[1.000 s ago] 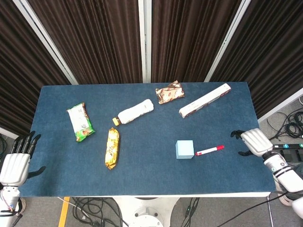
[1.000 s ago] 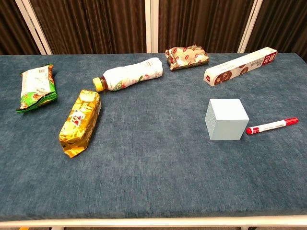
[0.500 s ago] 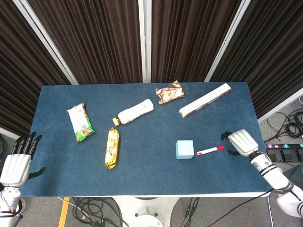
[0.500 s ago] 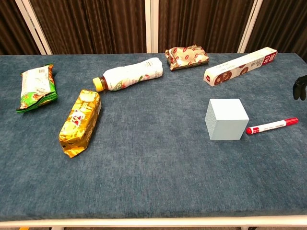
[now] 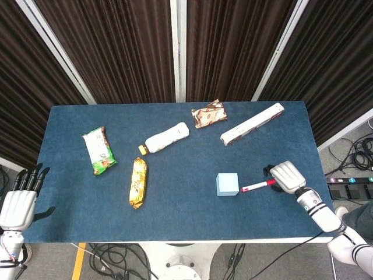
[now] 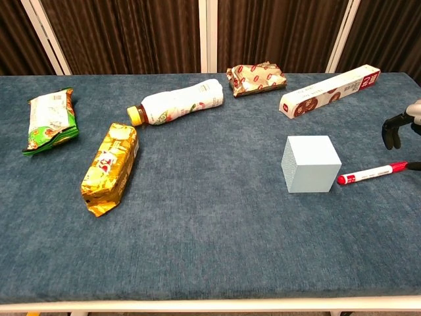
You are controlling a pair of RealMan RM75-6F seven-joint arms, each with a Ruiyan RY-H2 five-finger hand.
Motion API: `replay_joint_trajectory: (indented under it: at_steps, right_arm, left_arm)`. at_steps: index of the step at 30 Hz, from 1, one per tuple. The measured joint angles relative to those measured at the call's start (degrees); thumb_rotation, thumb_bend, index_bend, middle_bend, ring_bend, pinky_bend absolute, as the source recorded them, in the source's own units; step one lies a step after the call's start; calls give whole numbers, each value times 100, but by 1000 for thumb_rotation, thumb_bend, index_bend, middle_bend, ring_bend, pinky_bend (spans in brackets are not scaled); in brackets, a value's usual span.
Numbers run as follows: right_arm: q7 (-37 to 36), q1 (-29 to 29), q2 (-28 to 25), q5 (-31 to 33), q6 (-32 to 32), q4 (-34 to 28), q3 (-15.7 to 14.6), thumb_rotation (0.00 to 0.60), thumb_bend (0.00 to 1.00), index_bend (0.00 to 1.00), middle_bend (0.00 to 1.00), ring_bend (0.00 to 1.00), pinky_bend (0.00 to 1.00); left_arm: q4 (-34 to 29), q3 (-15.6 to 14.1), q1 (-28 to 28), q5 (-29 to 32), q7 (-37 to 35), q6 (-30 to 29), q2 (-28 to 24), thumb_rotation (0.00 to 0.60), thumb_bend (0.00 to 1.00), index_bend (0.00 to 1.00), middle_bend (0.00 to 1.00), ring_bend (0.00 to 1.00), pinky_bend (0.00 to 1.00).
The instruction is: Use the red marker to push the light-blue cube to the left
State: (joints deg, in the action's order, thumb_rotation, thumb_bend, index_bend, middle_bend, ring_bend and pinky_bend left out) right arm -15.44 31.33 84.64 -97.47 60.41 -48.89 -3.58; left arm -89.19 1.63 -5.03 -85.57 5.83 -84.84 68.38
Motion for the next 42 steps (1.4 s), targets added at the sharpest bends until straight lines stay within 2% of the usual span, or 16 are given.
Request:
replay_joint_trajectory:
  at_steps: [10,35,42]
  right_arm:
    - [68,50,205,33,59,208,-54,600,142,530,517,824,948]
    - [293,144,469,207,-228,372,-158,600,145,535,520,825,945]
    - [228,175,525,218,-261,453,-183,600,158,589,558,831,945]
  left_arm:
    - [100,20,-12,38,-83,36,26,600,1,65,42,3,70]
    - [269,3,-27,60,-227,115,94,600,1,65,42,4,70]
    - [294,-1,-22,80,-252,132,99,600,2,65,42,3,70]
